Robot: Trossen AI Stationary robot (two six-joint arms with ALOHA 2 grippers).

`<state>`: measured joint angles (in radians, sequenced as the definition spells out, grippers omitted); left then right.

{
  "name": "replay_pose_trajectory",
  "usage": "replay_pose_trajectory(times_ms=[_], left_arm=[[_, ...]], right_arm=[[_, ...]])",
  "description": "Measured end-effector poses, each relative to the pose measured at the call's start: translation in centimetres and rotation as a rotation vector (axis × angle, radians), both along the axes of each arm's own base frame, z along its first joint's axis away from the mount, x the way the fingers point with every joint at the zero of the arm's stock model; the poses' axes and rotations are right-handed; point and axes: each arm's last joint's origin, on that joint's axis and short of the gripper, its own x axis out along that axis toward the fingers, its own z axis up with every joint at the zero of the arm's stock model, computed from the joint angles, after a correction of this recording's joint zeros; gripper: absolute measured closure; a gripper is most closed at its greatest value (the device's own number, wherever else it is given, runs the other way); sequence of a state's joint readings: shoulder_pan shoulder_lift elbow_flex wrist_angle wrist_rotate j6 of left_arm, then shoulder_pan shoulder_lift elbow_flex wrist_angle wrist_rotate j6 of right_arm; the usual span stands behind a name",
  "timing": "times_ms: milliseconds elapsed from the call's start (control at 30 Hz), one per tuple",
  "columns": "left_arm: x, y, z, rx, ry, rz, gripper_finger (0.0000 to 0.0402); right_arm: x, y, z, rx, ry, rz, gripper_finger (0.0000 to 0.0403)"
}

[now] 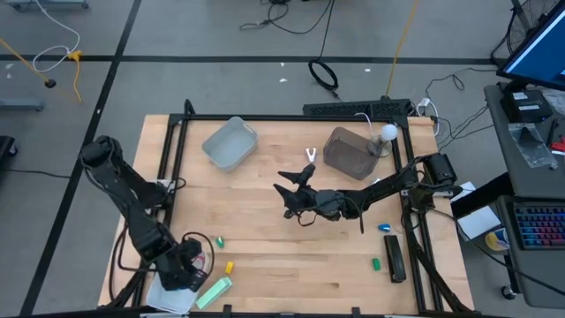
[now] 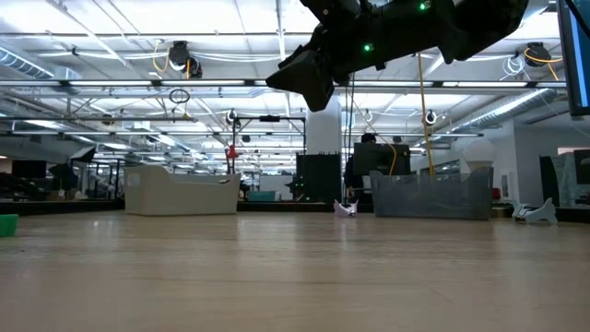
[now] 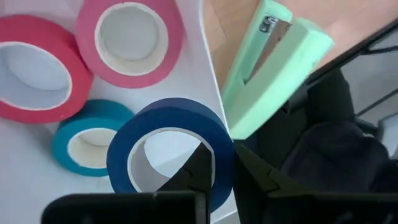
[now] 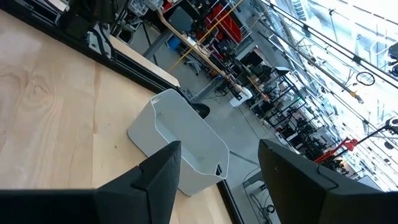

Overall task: Pick and place Stapler, Stapler remover, tape
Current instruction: Put the blue tape into the white bin

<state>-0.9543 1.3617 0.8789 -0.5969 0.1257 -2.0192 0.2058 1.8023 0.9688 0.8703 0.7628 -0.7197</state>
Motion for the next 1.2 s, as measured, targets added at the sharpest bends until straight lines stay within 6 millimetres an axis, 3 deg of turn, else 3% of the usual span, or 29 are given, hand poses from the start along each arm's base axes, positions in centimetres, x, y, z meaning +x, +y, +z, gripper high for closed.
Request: replay_pose_trajectory(times_ms=[333, 467, 700, 1200], left_arm=[[-0.6, -0.4, -2.0, -0.090, 0.007, 0.060, 0.0360], [-1.0, -0.6, -2.0, -0.092, 0.018, 0.060, 0.0359], [-0.9, -0.5, -2.0, -0.081, 0.007, 0.073, 0.0319], [-1.0, -0.5, -2.1, -0.079, 0.014, 0.066, 0.0277]], right_arm=[[0.0, 0.0, -0.1, -0.002, 0.008, 0.000, 0.0195], [0.0, 0.0, -0.1, -0.002, 0.008, 0.000, 0.0195], [0.0, 0.0, -0.1, -0.002, 0.008, 0.000, 0.0195], [0.0, 0.0, -0.1, -0.001, 0.008, 0.000, 0.0195]])
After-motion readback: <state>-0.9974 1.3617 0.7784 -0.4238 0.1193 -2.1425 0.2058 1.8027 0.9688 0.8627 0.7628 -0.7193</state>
